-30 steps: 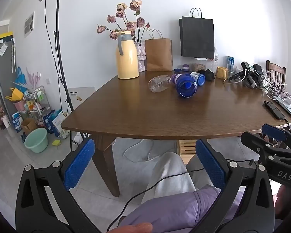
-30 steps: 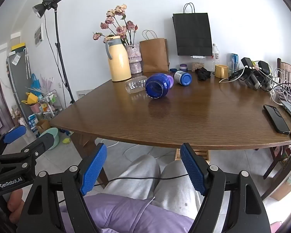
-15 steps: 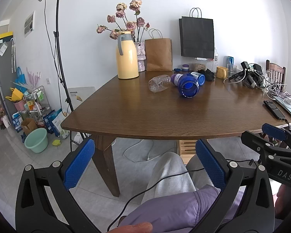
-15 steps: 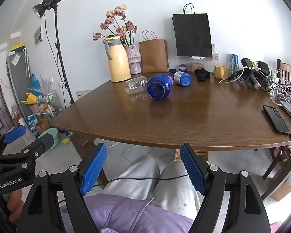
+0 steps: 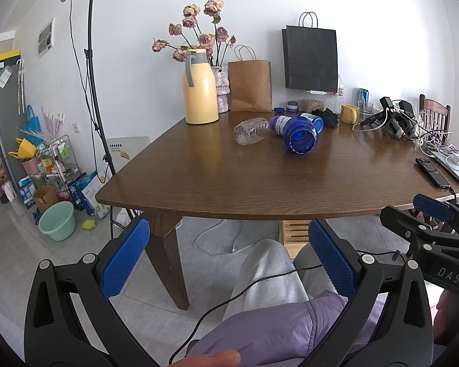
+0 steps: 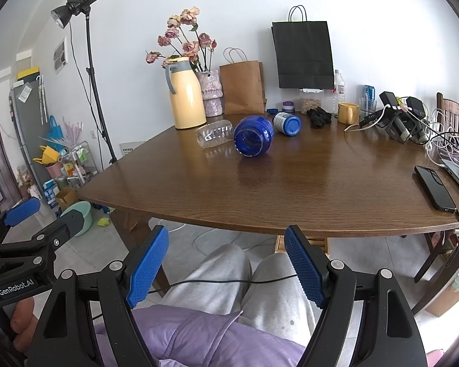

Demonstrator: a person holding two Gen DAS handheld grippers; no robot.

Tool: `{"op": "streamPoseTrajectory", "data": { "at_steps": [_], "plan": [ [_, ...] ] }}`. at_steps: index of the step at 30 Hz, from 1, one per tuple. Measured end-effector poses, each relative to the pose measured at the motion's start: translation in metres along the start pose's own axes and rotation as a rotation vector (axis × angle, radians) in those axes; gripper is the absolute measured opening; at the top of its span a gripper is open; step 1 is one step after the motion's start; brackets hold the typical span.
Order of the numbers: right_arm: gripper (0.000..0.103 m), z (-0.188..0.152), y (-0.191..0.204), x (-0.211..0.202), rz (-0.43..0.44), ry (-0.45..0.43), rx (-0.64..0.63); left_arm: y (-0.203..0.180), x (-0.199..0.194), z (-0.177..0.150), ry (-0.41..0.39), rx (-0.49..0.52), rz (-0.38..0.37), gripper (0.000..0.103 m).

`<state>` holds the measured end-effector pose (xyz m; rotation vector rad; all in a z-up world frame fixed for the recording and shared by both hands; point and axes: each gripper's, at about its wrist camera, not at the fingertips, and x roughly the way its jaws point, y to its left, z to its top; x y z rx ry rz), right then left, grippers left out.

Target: Flip cup upright

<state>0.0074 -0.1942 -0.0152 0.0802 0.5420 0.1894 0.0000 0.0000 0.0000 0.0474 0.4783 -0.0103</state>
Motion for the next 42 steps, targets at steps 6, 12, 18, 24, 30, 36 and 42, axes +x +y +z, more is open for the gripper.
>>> {"op": "streamPoseTrajectory", "data": {
  "at_steps": [6,12,18,24,30,36,42],
  "plan": [
    [0.081,-0.0015,0.0035,0.0004,-0.001,0.001,0.000,0.0000,0.0027,-0.0028,-0.002,0.001,0.001,0.103],
    [0.081,0.0009,-0.0040,-0.0004,0.000,-0.002,0.003,0.0000,0.0025,-0.0028,-0.002,0.001,0.001,0.103],
    [0.081,0.0007,-0.0040,-0.0007,-0.001,-0.003,0.003,0.0001,0.0029,-0.0031,-0.001,0.000,0.001,0.103],
    [0.081,0.0011,-0.0047,-0.0003,0.000,-0.001,0.003,0.0023,0.0024,-0.0054,0.007,0.000,-0.002,0.103],
    [0.081,0.0004,-0.0039,-0.0026,0.000,0.001,0.004,0.0021,0.0017,-0.0070,0.008,0.001,-0.002,0.103],
    [0.081,0.0004,-0.0038,-0.0026,0.000,0.003,0.004,-0.0019,0.0052,-0.0090,0.008,0.002,0.000,0.103],
    [0.081,0.0005,-0.0038,-0.0026,0.000,0.004,0.004,-0.0018,0.0053,-0.0086,0.009,0.002,-0.001,0.103]
  ]
}}
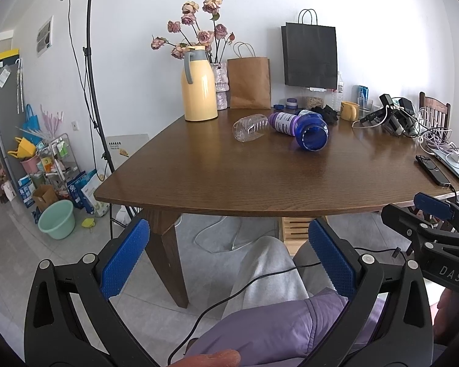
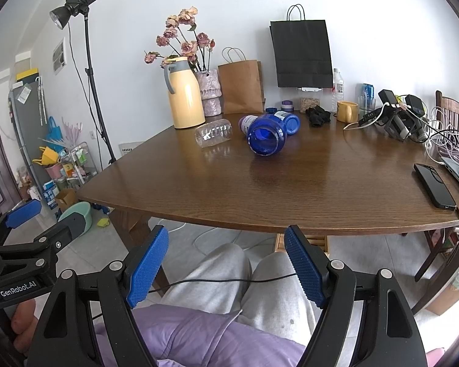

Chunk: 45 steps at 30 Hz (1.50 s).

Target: Flip cup upright

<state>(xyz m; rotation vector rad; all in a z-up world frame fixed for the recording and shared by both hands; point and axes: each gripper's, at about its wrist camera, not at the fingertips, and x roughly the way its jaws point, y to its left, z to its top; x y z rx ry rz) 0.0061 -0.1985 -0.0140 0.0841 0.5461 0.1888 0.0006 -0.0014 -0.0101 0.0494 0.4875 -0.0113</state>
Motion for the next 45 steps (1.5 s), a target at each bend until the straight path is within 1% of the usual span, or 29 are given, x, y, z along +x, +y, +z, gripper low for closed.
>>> {"op": "streamPoseTrajectory", "data": {
  "at_steps": [24,30,32,34,36,39,41,43,45],
  "plan": [
    [0.081,0.000,-0.002,0.001,0.000,0.005,0.000,-0.001,0.002,-0.003,0.009,0.001,-0.003,0.103],
    [0.081,-0.002,-0.002,0.002,-0.001,0.007,0.000,-0.001,0.004,-0.006,0.015,-0.001,-0.002,0.103],
    [0.081,-0.008,0.003,0.008,-0.002,0.011,0.001,-0.001,0.005,-0.006,0.015,-0.001,-0.005,0.103],
    [0.081,-0.008,0.004,0.010,-0.004,0.008,-0.005,-0.001,0.011,-0.004,0.021,-0.001,-0.015,0.103],
    [0.081,-0.008,0.001,0.015,-0.017,0.012,-0.003,-0.001,0.020,0.000,0.023,0.007,-0.008,0.103],
    [0.081,-0.001,-0.010,0.028,-0.023,0.021,0.008,-0.003,0.039,0.009,0.007,0.022,-0.012,0.103],
    [0.081,0.009,-0.019,0.041,-0.034,0.038,0.010,-0.007,0.053,0.017,-0.022,0.045,-0.029,0.103],
    [0.081,0.023,-0.030,0.058,-0.012,0.044,0.011,-0.015,0.070,0.026,-0.053,0.080,-0.017,0.103],
    [0.081,0.040,-0.042,0.078,0.027,0.058,0.019,-0.024,0.086,0.035,-0.066,0.130,-0.033,0.103]
  ]
}}
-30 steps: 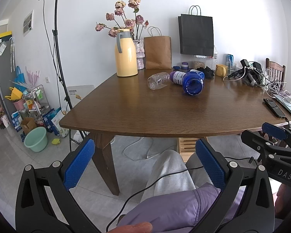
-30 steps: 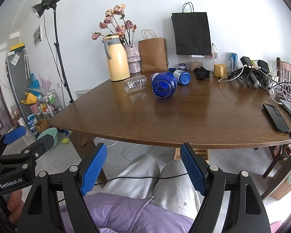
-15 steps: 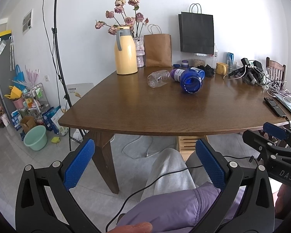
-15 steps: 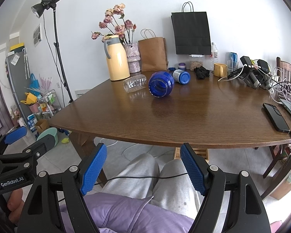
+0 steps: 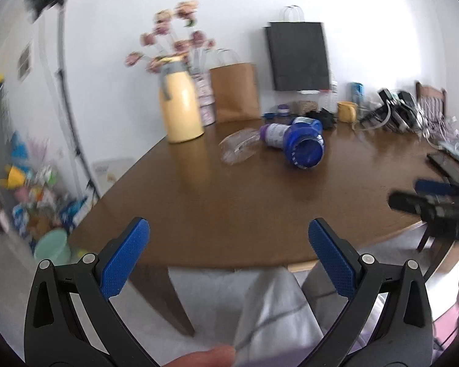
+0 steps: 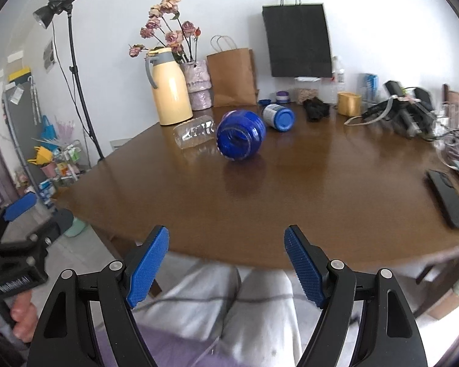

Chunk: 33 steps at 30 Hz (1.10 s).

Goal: Flip cup upright
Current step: 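Move the right tool toward the sideways blue jar and close around it, then lift the blue jar with the right tool while the left tool approaches it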

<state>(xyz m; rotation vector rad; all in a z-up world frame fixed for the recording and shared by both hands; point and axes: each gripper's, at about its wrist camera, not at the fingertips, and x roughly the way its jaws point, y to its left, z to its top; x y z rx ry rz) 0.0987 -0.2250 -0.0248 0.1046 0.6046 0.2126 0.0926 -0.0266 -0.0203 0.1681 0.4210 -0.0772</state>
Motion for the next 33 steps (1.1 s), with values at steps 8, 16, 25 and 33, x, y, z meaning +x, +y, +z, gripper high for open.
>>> {"op": "streamPoseTrajectory", "data": {
  "at_steps": [8,16,25,33],
  "plan": [
    [0.081,0.067,-0.034,0.089,0.053,0.117,0.055,-0.003,0.079,0.039,0.077,-0.018,-0.146,0.103],
    [0.081,0.119,-0.046,0.148,0.024,0.149,0.091,0.009,0.133,0.077,0.120,-0.079,-0.173,0.103],
    [0.081,0.158,-0.051,0.202,-0.069,0.218,0.156,0.010,0.163,0.093,0.098,-0.011,-0.166,0.103],
    [0.087,0.179,-0.065,0.247,-0.017,0.387,0.132,-0.001,0.184,0.103,0.111,0.047,-0.306,0.103]
  ]
}}
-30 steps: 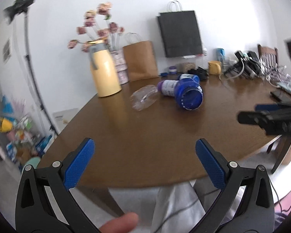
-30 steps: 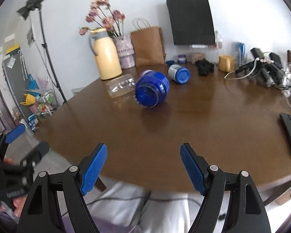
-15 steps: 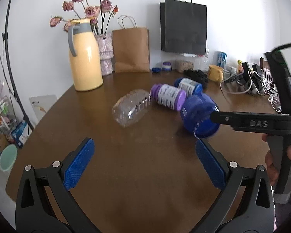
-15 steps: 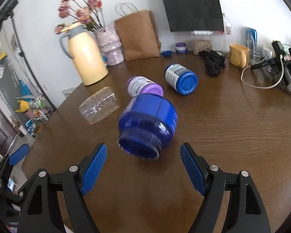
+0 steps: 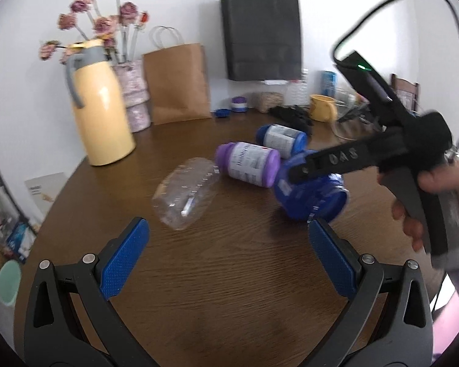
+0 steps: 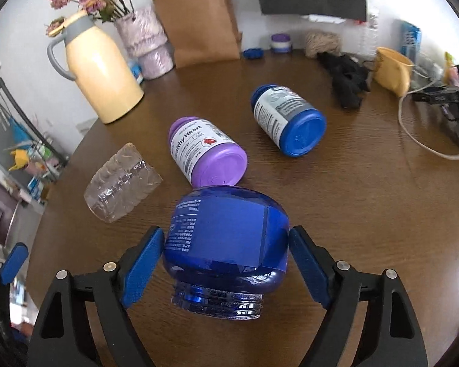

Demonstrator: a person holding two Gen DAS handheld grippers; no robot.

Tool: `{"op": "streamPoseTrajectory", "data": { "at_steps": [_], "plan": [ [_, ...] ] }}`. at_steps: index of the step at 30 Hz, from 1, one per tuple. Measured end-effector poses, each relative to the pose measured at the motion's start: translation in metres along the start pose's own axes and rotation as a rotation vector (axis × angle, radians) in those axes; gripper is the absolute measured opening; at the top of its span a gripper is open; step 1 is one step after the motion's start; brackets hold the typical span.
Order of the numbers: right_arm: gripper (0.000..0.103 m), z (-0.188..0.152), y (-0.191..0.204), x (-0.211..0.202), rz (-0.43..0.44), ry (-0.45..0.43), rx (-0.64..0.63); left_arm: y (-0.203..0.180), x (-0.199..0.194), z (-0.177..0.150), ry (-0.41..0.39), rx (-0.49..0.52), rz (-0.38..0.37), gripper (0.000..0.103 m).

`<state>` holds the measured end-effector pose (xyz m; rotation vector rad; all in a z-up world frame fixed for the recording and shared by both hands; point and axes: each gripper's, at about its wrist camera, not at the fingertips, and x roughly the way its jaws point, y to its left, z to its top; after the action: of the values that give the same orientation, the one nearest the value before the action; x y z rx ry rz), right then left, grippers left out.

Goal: Flip cup upright
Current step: 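Lift the blue jar with the right tool while the left tool approaches it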

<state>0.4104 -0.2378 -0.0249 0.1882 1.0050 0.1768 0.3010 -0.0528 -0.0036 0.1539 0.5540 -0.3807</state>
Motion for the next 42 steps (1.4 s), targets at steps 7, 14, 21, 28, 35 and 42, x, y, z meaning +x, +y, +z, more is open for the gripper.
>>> {"op": "streamPoseTrajectory", "data": {
  "at_steps": [7,14,21,28,35,42],
  "plan": [
    [0.088,0.012,0.006,0.012,0.084,0.047,-0.123,0.000,0.014,-0.005,0.037,0.005,-0.064,0.103],
    [0.089,-0.013,0.065,0.013,0.262,0.119,-0.544,0.006,0.014,-0.019,0.077,0.086,-0.187,0.103],
    [0.089,-0.020,0.084,0.017,0.320,0.151,-0.658,0.013,0.031,-0.013,0.125,0.031,-0.337,0.103],
    [0.092,-0.014,0.075,0.009,0.485,0.146,-0.634,0.007,0.035,-0.006,0.105,0.060,-0.393,0.102],
    [0.092,0.000,0.061,0.006,0.422,0.076,-0.557,-0.001,0.036,-0.007,0.138,0.045,-0.386,0.098],
    [0.092,-0.013,0.036,-0.019,0.371,-0.040,-0.466,-0.009,0.030,-0.015,0.165,0.027,-0.369,0.098]
  ]
}}
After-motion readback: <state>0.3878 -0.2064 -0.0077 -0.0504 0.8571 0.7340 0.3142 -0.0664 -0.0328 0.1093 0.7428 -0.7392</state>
